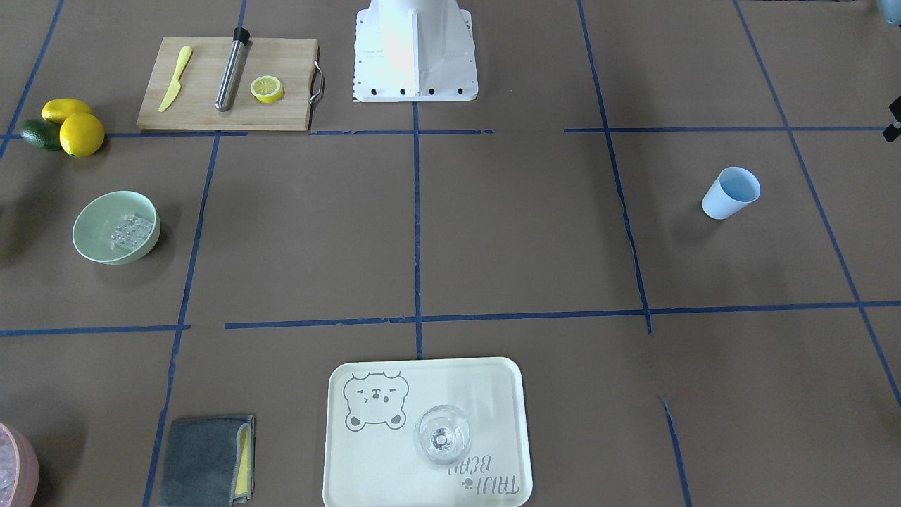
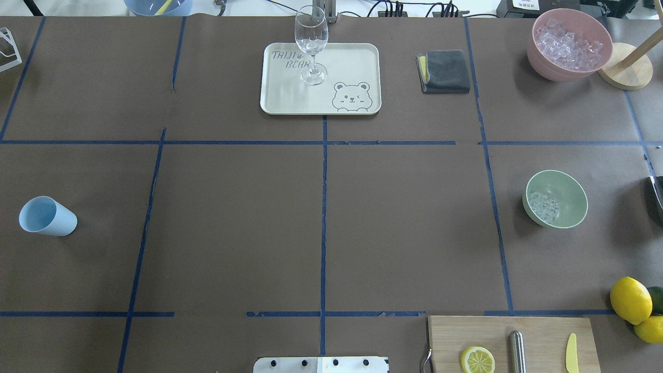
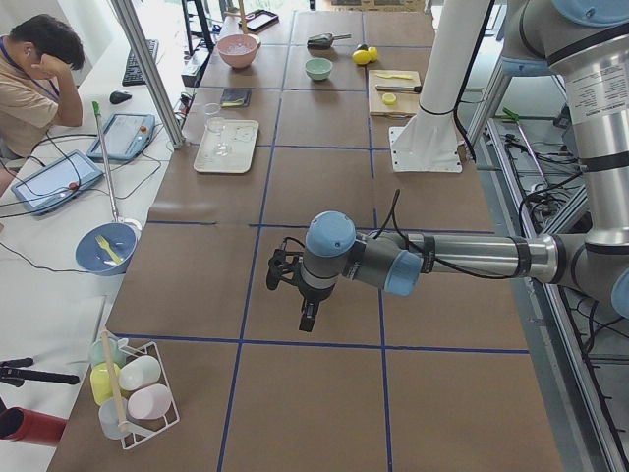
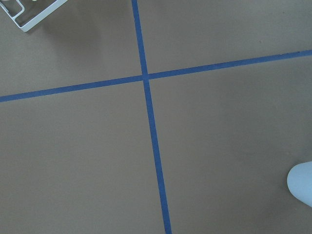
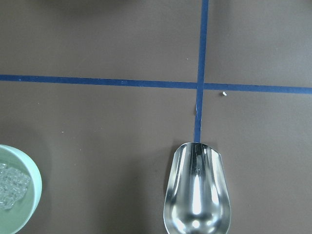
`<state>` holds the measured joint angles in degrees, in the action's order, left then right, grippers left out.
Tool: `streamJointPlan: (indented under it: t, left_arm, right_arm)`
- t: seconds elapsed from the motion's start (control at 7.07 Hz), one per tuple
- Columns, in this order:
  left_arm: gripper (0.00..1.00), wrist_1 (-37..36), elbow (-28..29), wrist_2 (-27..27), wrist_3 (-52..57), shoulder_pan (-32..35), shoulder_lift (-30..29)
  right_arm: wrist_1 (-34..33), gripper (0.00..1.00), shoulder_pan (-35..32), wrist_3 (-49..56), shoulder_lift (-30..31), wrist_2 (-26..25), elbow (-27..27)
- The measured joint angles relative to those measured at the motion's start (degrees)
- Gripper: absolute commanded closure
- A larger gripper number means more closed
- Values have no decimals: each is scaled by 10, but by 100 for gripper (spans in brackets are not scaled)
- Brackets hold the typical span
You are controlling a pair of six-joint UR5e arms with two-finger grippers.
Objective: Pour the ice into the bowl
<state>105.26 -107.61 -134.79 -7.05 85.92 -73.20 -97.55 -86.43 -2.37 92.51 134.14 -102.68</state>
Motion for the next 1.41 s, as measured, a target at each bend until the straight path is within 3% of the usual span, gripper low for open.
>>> streamJointPlan:
  t: [0.57, 0.99, 1.41]
  left_arm:
    - [0, -85, -4, -16, 25, 26, -14]
    - [0, -169, 42, -7, 110, 30, -70]
    - [0, -196, 24, -7, 127, 42, -62]
  right_arm:
    - [0, 0, 3, -1, -4, 1, 0]
    - [0, 0, 2, -1, -3, 9, 4]
    - [0, 0, 2, -1, -2, 19, -5]
